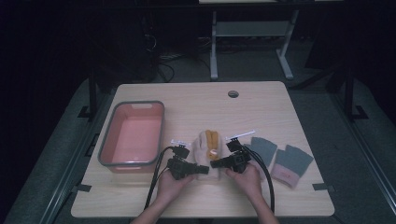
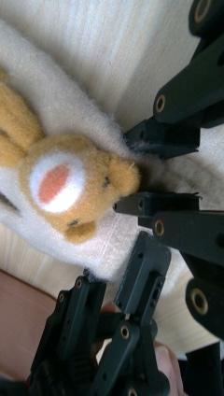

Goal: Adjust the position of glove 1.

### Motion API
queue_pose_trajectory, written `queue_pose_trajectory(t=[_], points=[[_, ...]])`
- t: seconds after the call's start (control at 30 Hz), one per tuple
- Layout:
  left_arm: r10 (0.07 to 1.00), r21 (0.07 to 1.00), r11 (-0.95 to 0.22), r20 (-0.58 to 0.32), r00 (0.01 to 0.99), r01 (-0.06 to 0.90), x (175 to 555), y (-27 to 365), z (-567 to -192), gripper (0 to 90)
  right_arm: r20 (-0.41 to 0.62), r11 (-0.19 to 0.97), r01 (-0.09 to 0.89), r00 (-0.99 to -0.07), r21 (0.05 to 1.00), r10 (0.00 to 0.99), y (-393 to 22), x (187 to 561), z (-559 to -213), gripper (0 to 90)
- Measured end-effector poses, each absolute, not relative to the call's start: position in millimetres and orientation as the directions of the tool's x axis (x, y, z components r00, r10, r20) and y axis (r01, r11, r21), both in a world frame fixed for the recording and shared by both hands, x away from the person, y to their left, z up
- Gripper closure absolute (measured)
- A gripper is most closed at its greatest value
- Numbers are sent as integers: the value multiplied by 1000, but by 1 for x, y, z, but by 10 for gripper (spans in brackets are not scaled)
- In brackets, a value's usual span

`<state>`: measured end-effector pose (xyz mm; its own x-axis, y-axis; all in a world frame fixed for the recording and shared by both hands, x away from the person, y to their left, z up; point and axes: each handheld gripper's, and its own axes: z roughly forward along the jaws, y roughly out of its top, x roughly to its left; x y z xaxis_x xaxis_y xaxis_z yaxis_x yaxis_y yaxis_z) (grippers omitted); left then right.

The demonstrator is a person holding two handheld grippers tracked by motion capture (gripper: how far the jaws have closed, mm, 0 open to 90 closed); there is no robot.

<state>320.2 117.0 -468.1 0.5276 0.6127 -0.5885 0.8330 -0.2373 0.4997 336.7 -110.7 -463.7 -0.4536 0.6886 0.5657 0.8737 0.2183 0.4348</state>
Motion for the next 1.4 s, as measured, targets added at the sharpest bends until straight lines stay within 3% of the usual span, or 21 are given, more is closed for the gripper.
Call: queue_pose_trajectory(t=[0.67,1.4], points=[[591,522,-227,-597,542,822,322,122,-456,675,593,201,862,-473,466,652,-117,337,-453,799],[560,601,-200,-578,593,774,321,137,-418,676,589,195,825,-524,531,615,-112,339,-411,800]])
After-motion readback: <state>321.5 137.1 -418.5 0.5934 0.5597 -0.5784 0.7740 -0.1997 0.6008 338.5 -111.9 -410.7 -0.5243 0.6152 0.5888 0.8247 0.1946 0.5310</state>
